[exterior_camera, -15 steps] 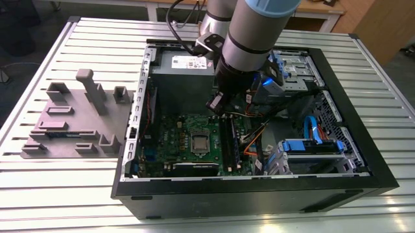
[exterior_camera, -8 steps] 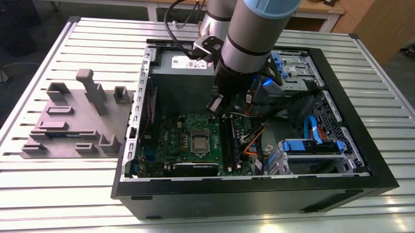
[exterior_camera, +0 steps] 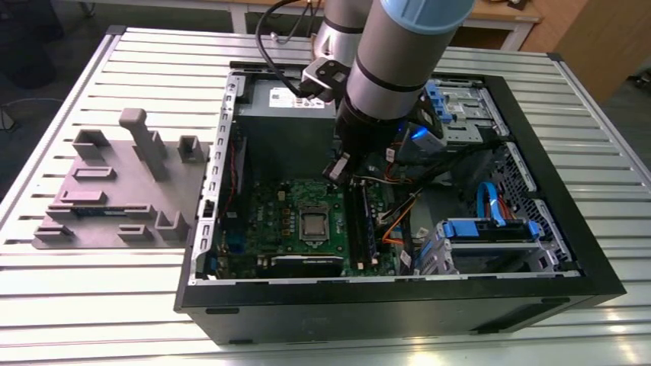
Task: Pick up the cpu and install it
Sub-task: 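Install the first cpu locking lever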
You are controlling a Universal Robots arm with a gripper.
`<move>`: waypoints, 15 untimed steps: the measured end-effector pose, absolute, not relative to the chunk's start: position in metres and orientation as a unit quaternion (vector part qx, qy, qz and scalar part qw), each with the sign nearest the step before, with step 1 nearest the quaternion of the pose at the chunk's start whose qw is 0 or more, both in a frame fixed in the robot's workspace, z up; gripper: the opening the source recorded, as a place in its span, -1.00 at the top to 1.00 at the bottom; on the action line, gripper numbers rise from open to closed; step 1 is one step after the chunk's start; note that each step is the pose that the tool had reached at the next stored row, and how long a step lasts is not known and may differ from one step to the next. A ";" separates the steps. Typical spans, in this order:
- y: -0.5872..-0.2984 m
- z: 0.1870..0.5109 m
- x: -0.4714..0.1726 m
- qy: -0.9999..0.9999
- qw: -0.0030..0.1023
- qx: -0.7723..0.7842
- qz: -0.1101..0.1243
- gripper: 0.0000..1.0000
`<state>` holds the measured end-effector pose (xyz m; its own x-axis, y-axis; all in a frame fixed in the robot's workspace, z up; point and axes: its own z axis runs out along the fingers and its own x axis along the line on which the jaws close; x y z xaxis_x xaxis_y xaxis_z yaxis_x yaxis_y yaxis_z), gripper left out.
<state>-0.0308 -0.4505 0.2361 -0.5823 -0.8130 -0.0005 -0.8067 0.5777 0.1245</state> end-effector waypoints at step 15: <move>-0.453 0.236 -0.033 -0.885 0.028 0.462 -0.055 0.80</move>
<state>-0.0330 -0.4526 0.2361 -0.5721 -0.8202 -0.0017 -0.8141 0.5676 0.1230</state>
